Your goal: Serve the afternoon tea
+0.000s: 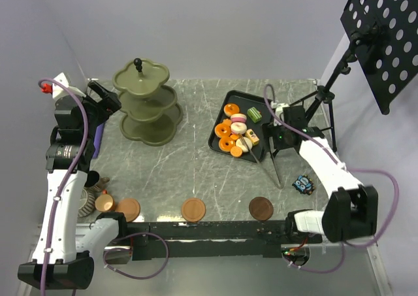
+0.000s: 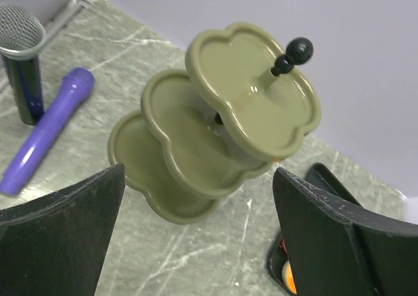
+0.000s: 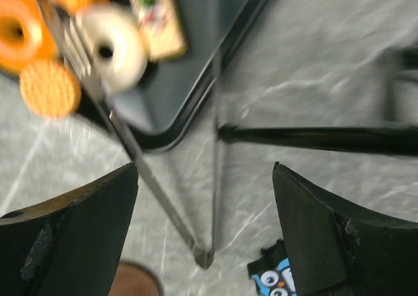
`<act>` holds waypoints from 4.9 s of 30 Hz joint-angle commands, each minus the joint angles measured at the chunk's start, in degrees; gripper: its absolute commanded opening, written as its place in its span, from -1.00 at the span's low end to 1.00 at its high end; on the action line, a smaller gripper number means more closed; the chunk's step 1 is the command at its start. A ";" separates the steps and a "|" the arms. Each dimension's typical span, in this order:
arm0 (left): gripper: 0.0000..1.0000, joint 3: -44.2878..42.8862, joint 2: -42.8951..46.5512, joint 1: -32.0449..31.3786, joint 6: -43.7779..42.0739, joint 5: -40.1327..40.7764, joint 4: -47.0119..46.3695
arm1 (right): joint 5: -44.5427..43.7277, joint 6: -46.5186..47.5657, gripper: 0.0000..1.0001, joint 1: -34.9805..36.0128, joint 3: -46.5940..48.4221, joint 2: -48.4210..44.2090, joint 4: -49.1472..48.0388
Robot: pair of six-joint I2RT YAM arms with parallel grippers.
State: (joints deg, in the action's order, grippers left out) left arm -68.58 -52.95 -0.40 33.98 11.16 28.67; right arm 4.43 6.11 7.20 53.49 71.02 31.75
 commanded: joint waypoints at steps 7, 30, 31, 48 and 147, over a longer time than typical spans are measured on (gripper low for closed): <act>0.99 0.64 3.55 0.23 0.57 -4.12 1.48 | 1.64 0.66 0.88 9.49 5.22 9.48 7.45; 0.99 0.29 4.70 0.23 -5.94 -8.96 1.74 | -4.69 -2.07 1.00 8.44 4.42 19.06 10.09; 0.99 0.20 4.78 0.23 -6.20 -8.79 1.83 | -4.78 -1.98 1.00 8.36 4.60 19.76 10.00; 0.99 1.52 5.05 0.23 -6.20 -8.26 1.04 | -3.19 -4.70 0.09 9.50 6.36 14.33 16.49; 0.99 -5.34 -0.23 0.23 2.93 -3.95 3.06 | -9.17 -9.54 -0.26 13.63 50.66 22.25 29.87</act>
State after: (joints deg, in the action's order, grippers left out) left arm -70.19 -53.47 -0.40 35.24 4.80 31.83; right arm -3.38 -4.27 19.77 99.90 102.48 60.64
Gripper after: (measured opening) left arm 0.995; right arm 0.475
